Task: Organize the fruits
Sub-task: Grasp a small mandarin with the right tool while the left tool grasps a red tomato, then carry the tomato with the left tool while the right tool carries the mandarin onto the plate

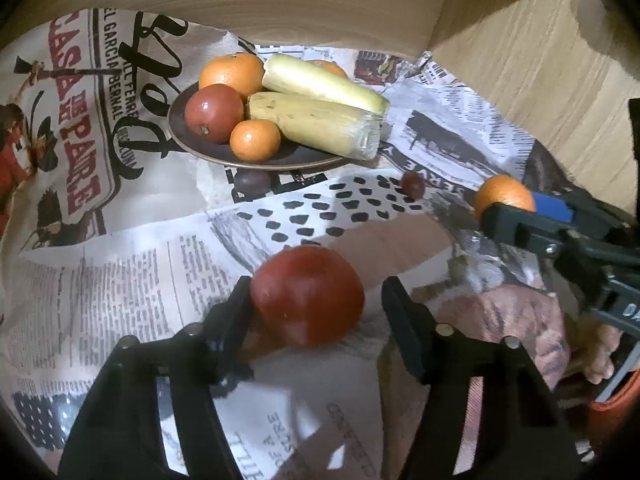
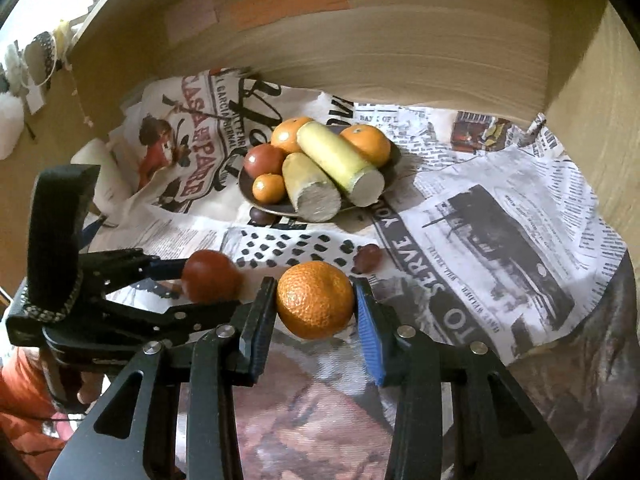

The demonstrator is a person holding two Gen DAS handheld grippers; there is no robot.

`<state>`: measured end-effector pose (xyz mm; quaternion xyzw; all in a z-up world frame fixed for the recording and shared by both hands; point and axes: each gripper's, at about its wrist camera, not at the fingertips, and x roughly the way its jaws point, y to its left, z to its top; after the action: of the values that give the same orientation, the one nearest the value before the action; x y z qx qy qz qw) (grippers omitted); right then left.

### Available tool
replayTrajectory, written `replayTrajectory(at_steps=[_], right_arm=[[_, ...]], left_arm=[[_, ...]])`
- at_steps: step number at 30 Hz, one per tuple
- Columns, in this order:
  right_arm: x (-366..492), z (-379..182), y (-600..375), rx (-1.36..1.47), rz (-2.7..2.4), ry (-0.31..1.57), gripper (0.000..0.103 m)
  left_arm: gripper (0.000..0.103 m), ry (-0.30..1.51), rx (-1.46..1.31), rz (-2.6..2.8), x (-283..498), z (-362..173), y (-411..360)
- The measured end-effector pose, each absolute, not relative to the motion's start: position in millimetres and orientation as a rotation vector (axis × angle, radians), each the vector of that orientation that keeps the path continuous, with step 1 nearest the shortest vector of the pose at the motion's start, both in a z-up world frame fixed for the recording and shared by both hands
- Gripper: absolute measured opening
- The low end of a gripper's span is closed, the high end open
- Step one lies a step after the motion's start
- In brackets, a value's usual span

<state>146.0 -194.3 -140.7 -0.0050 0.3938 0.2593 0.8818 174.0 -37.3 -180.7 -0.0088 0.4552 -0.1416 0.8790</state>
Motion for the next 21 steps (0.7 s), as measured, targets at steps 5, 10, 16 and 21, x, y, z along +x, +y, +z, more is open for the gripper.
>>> replayTrajectory(at_steps=[5,10,16,21], right_arm=[[147.9,-138.0,-196.4,-0.011,0.545,0.804,0.036],[153.9,-132.7,-196.9,-0.006,0.545,0.784,0.036],[164.6,-125.1,-194.8,-0.018,0.555,0.765,0.036],[176.6,-118.5,-192.0,-0.03,0.558,0.75,0.036]], left_arm=[[0.052,0.941,0.027,-0.301,173.9,-178.9,-40.4],[0.052,0.937,0.023,-0.301,176.3,-174.2,-38.4],[0.052,0.874,-0.006,-0.292,185.1,-146.6,-27.3],[0.052,0.823,-0.015,-0.288,199.8,-125.7,-20.5]])
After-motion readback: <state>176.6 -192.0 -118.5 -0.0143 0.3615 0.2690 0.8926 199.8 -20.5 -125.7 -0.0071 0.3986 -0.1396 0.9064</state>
